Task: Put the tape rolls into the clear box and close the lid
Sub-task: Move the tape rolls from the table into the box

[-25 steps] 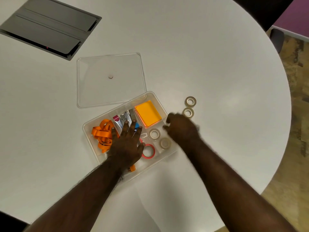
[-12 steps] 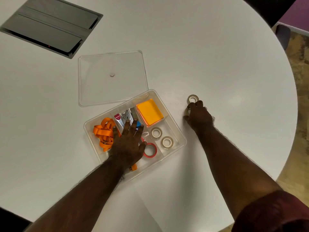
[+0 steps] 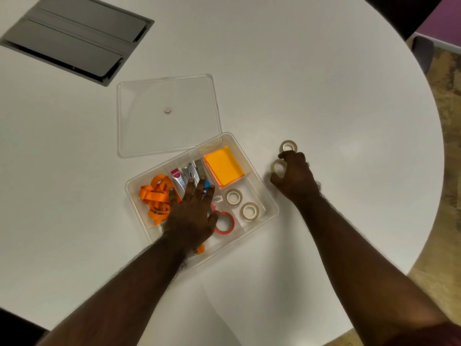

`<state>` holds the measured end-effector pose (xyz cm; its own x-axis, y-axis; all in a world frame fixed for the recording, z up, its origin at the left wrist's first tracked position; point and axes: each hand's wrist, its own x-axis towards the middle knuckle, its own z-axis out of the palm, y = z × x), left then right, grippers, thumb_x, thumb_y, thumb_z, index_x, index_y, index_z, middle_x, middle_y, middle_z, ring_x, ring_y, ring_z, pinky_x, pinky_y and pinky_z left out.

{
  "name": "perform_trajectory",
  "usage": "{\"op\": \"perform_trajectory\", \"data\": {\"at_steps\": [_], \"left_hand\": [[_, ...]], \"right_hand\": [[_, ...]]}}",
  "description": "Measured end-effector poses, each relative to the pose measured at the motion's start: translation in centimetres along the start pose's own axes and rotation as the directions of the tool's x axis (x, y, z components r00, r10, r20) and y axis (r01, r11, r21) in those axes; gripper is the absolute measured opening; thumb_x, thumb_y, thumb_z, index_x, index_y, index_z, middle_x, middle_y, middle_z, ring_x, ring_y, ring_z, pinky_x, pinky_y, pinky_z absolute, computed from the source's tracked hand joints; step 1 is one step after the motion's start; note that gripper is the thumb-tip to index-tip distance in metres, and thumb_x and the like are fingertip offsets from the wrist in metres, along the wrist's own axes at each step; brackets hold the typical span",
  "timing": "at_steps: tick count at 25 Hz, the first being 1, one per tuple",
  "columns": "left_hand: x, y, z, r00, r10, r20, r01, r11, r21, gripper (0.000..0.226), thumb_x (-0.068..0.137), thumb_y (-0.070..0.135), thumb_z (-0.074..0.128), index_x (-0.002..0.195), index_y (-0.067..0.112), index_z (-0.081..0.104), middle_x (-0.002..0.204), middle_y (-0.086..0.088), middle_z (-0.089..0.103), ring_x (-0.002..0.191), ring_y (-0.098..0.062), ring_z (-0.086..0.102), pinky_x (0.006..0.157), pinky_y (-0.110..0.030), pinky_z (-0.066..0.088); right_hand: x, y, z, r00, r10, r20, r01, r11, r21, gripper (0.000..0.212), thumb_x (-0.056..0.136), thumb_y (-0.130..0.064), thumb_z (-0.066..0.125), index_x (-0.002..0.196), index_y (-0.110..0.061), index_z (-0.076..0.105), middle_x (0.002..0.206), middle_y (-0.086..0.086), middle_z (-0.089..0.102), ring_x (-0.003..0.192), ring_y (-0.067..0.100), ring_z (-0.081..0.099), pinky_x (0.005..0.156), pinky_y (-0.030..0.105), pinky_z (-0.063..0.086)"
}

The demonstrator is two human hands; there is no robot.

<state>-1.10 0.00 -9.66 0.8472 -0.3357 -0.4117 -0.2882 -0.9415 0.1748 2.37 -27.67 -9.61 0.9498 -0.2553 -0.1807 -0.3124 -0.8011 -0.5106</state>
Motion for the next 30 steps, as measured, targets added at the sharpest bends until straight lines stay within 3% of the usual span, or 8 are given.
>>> {"op": "perform_trajectory", "data": {"at_steps": [3,6,9,12,16,21,27,30], "left_hand": [[0.0,0.0,0.2,1.0,-0.001,0.001,0.001,1.0,0.001,0.072,0.091,0.062,0.023,0.151,0.03,-0.002,0.162,0.0,-0.015,0.149,-0.027,-0.013,0.114,-0.059,-0.005],[0.2,0.1,0.3,1.0,-0.002,-0.006,0.002,1.0,-0.012,0.073,0.091,0.062,0.023,0.152,0.03,-0.001,0.162,0.0,-0.013,0.149,-0.026,-0.014,0.113,-0.058,-0.007],[0.3,0.1,0.4,1.0,-0.006,-0.013,0.006,1.0,0.006,0.073,0.09,0.062,0.022,0.152,0.029,0.002,0.162,-0.001,-0.011,0.149,-0.027,-0.012,0.113,-0.058,-0.007],[0.3,0.0,0.5,1.0,-0.016,-0.01,0.017,1.0,0.024,0.073,0.089,0.064,0.021,0.152,0.031,0.002,0.162,0.0,-0.012,0.149,-0.027,-0.012,0.113,-0.058,-0.006],[0.2,0.0,0.5,1.0,-0.012,-0.015,0.013,1.0,0.021,0.075,0.087,0.065,0.019,0.152,0.031,0.003,0.162,0.0,-0.011,0.149,-0.027,-0.011,0.114,-0.059,-0.004],[0.2,0.1,0.5,1.0,-0.019,-0.001,0.019,1.0,0.016,0.074,0.089,0.065,0.022,0.151,0.032,0.0,0.162,0.001,-0.013,0.149,-0.027,-0.011,0.114,-0.059,-0.002],[0.2,0.0,0.5,1.0,-0.018,0.018,0.017,0.999,0.029,0.075,0.089,0.065,0.022,0.152,0.031,-0.001,0.162,-0.001,-0.013,0.149,-0.028,-0.011,0.115,-0.06,0.002],[0.1,0.0,0.3,1.0,-0.013,0.018,0.013,1.0,0.026,0.077,0.086,0.066,0.016,0.151,0.031,-0.001,0.162,-0.001,-0.013,0.149,-0.028,-0.011,0.115,-0.06,0.001]], "right_hand": [[-1.4,-2.5,-1.5,0.97,-0.241,-0.017,0.241,0.966,0.095,0.056,0.071,-0.016,0.075,0.123,-0.012,0.053,0.123,0.009,0.053,0.112,0.02,0.05,0.089,0.025,0.042],[-4.0,-5.3,-2.1,0.922,-0.383,0.053,0.376,0.92,0.106,0.057,0.069,-0.017,0.076,0.122,-0.013,0.053,0.12,0.007,0.053,0.108,0.019,0.05,0.089,0.024,0.041],[-6.3,-6.9,-0.9,0.913,-0.348,0.214,0.374,0.922,-0.096,0.058,0.076,-0.032,0.075,0.126,-0.019,0.05,0.123,0.003,0.058,0.108,0.021,0.053,0.083,0.03,0.047],[-7.1,-7.4,0.4,0.922,-0.3,0.243,0.365,0.882,-0.298,0.051,0.083,-0.035,0.069,0.127,-0.021,0.049,0.122,0.001,0.063,0.103,0.023,0.062,0.079,0.037,0.055],[-6.5,-7.4,1.7,0.913,-0.283,0.294,0.376,0.864,-0.334,0.051,0.084,-0.028,0.069,0.127,-0.014,0.048,0.118,0.009,0.065,0.087,0.031,0.07,0.079,0.04,0.057],[-5.3,-7.2,3.1,0.912,-0.246,0.329,0.377,0.82,-0.431,0.049,0.087,-0.032,0.066,0.126,-0.011,0.044,0.114,0.011,0.064,0.086,0.032,0.07,0.078,0.042,0.056],[-5.1,-7.3,4.0,0.9,-0.157,0.407,0.336,0.845,-0.416,0.064,0.087,-0.038,0.067,0.137,-0.01,0.038,0.135,0.016,0.056,0.1,0.031,0.069,0.086,0.045,0.057],[-5.4,-7.8,2.9,0.93,-0.226,0.291,0.328,0.865,-0.378,0.042,0.088,-0.028,0.065,0.125,-0.014,0.049,0.122,0.012,0.063,0.085,0.029,0.071,0.072,0.038,0.056]]}}
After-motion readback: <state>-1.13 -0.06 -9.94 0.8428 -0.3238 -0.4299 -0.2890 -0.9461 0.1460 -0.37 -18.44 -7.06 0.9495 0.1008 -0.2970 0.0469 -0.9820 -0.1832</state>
